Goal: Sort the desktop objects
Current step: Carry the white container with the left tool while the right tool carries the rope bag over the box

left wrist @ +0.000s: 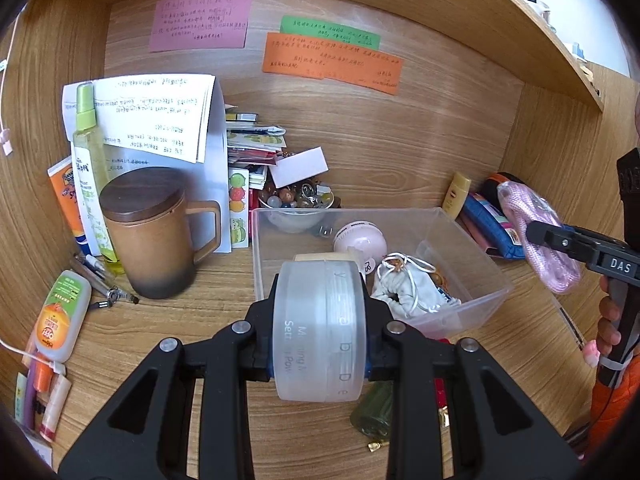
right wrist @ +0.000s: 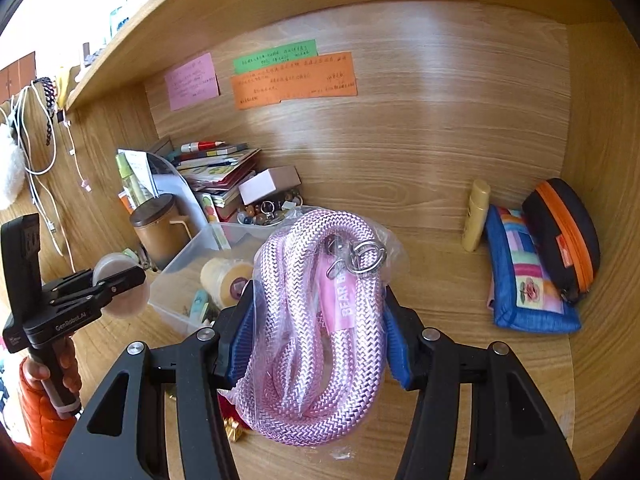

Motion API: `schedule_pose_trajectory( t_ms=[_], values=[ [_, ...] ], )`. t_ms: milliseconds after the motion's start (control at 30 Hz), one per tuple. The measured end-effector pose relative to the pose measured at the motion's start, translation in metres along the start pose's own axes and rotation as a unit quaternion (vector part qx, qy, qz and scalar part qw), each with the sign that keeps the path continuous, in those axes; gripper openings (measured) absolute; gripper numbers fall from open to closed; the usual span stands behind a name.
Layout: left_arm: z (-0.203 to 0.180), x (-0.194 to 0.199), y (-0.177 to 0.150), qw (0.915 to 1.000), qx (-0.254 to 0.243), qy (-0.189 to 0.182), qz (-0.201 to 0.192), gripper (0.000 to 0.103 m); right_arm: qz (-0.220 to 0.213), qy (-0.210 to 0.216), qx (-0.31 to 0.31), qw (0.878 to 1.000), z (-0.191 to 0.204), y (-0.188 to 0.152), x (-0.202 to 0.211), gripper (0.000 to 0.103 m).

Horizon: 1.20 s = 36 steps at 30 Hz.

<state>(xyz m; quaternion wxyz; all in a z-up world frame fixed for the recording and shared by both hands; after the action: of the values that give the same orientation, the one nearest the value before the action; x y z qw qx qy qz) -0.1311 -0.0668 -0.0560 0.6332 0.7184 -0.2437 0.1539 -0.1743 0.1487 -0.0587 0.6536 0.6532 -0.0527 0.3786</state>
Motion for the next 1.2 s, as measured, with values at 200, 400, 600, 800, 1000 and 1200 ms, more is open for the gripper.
schedule_pose_trajectory(
  t_ms=[200,400,600,800,1000,1200],
  values=[
    [0.002,-0.014,0.001,0.9999,0.004,-0.010,0.011,0.029,0.013,-0.002,0.011,1.000,0.004,0.007,-0.022,0.051],
    [0.004,-0.024,0.005,0.9997,0.009,-0.017,0.015,0.029,0.030,-0.004,0.020,0.999,0.007,0.009,-0.045,0.051],
    [0.000,-0.032,0.007,0.9996,0.001,-0.018,0.023,0.029,0.050,-0.010,0.029,0.998,0.010,0.005,-0.066,0.051],
    [-0.005,-0.042,0.004,0.9991,-0.008,-0.014,0.040,0.029,0.067,-0.018,0.035,0.997,0.008,-0.004,-0.081,0.051],
    [-0.005,-0.049,0.002,0.9985,-0.011,-0.008,0.053,0.029,0.078,-0.018,0.039,0.996,0.006,-0.010,-0.092,0.051],
    [-0.004,-0.056,-0.001,0.9976,-0.016,0.003,0.067,0.030,0.089,-0.011,0.036,0.995,0.005,-0.017,-0.101,0.052]
  ],
)
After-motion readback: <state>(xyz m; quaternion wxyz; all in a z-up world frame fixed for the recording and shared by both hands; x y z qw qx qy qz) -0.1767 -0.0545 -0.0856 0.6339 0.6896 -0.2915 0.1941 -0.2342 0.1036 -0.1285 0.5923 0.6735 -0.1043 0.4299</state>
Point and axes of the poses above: each gripper's, at about its wrist camera, not at the fingertips, and x roughly against the way its jaws point, z to its left, y to its top, the point moved 7 cm from there along -x, roughly the way its jaws point, and after that the axes turned 1 degree about y, right-handed, at the moved point
